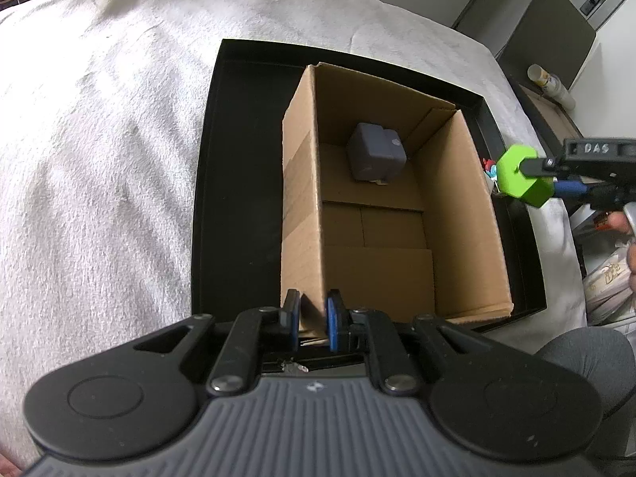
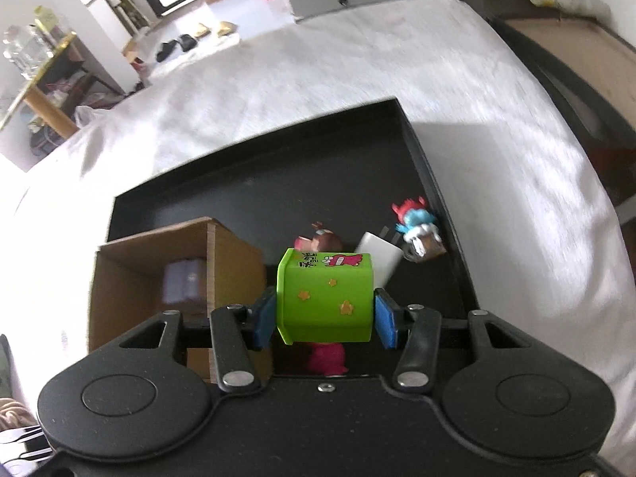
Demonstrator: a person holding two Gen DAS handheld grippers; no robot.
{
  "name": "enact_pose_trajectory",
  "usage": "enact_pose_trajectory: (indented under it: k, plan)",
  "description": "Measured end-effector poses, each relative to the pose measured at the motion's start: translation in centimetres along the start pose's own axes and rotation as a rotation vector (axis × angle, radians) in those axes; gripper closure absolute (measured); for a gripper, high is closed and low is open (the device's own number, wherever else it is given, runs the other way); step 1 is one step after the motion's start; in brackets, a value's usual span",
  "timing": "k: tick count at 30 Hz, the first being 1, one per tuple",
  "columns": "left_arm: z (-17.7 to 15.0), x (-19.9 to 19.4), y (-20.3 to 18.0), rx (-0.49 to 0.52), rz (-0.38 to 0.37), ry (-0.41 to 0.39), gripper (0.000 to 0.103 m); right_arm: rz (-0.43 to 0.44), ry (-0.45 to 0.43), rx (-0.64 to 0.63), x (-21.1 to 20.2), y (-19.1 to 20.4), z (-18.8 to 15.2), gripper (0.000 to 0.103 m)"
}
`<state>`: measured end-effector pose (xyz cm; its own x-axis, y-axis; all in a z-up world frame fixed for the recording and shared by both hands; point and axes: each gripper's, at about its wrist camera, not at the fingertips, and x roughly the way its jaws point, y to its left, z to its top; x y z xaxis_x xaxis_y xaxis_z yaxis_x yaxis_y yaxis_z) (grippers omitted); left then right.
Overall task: Organize rigid objects
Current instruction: 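Grasp the green cube with the right gripper and lift it, then lower the green cube into the box beside the grey cube, open right gripper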
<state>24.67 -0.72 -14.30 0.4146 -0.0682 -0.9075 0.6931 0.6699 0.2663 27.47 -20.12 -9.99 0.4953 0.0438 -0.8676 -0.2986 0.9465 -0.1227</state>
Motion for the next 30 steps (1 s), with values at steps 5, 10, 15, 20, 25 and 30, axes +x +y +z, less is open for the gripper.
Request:
enact_pose_trajectory:
  k: [5,10,15,20,25,30]
  plan:
    - [-0.1,-0.1,0.1,-0.002,-0.008,-0.003,0.090,0.033,-0.031,-0.036,-1.4,1.9,0.6,0.054]
    - [-0.1,-0.3,0.2,-0.004,-0.019,-0.007,0.091,0.038,-0.059,-0.088,-2.4,3.8,0.8,0.054]
    - [-0.1,-0.3,0.4,-0.005,-0.024,-0.006,0.091,0.066,-0.065,-0.117,-3.1,5.6,0.8,0.054]
    - [-0.1,-0.3,0.7,-0.011,-0.030,-0.004,0.091,0.096,-0.054,-0.137,-2.9,7.2,0.6,0.054]
    - [-0.1,-0.2,0.9,-0.020,-0.038,-0.001,0.091,0.120,-0.031,-0.165,-2.4,9.0,0.2,0.054]
    - [-0.1,-0.2,1.2,-0.027,-0.051,0.003,0.091,0.144,-0.007,-0.184,-1.8,10.8,-0.2,0.054]
